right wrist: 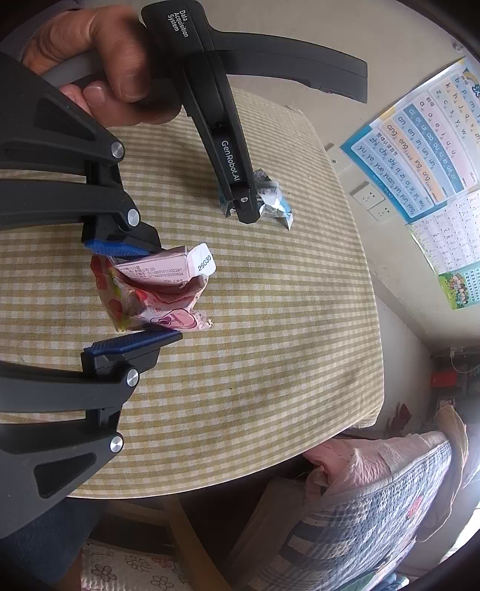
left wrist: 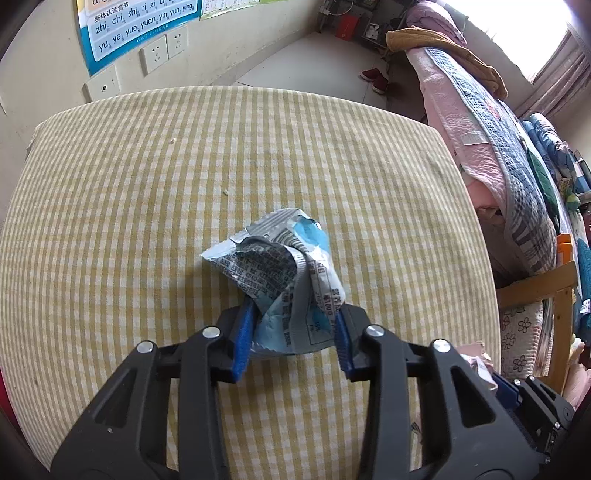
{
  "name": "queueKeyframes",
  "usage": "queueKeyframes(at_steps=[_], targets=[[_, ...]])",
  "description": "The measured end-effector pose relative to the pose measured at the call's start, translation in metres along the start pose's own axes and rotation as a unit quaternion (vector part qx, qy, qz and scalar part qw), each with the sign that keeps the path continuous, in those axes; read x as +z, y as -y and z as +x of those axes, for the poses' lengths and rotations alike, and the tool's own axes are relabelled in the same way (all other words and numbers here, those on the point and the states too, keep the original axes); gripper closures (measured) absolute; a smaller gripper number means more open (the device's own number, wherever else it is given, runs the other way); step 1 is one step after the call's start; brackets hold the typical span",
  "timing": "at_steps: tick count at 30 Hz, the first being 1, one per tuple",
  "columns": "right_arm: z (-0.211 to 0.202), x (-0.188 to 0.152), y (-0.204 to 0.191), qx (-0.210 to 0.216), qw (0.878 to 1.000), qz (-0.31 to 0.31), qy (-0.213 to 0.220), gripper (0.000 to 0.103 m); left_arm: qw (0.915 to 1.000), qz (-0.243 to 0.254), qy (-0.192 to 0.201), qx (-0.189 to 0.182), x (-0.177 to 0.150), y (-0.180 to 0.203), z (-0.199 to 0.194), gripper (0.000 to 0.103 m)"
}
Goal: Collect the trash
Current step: 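Carry the pink and blue-white wrappers over the red bin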
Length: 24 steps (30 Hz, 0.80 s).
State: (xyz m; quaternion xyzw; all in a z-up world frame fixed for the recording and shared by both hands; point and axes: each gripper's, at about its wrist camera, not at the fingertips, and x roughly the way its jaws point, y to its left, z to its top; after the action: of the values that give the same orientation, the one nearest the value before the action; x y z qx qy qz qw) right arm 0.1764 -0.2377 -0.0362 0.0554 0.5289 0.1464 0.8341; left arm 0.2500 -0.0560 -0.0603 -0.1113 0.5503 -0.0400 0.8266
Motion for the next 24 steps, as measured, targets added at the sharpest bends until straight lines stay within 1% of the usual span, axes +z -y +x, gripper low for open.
queueKeyframes(at_steps=[6, 14, 19, 24], targets=[[-0.015, -0.002, -0.009, 0.004, 1.0, -0.007, 0.012, 0.069, 0.9999, 0.01, 0.012, -0.002, -0.009, 0.001, -0.027, 0.07], [-0.047, -0.006, -0.029, 0.01, 0.999, -0.019, 0.033, 0.069, 0.9994, 0.014, 0.031, 0.001, -0.034, -0.003, -0.077, 0.07], [-0.067, -0.014, -0.042, 0.004, 0.999, -0.028, 0.044, 0.069, 0.999, 0.002, 0.043, 0.007, -0.054, -0.017, -0.108, 0.07], [-0.08, -0.031, -0.056, 0.004, 0.999, -0.032, 0.042, 0.069, 0.9979, -0.021, 0.06, 0.01, -0.076, -0.041, -0.138, 0.07]])
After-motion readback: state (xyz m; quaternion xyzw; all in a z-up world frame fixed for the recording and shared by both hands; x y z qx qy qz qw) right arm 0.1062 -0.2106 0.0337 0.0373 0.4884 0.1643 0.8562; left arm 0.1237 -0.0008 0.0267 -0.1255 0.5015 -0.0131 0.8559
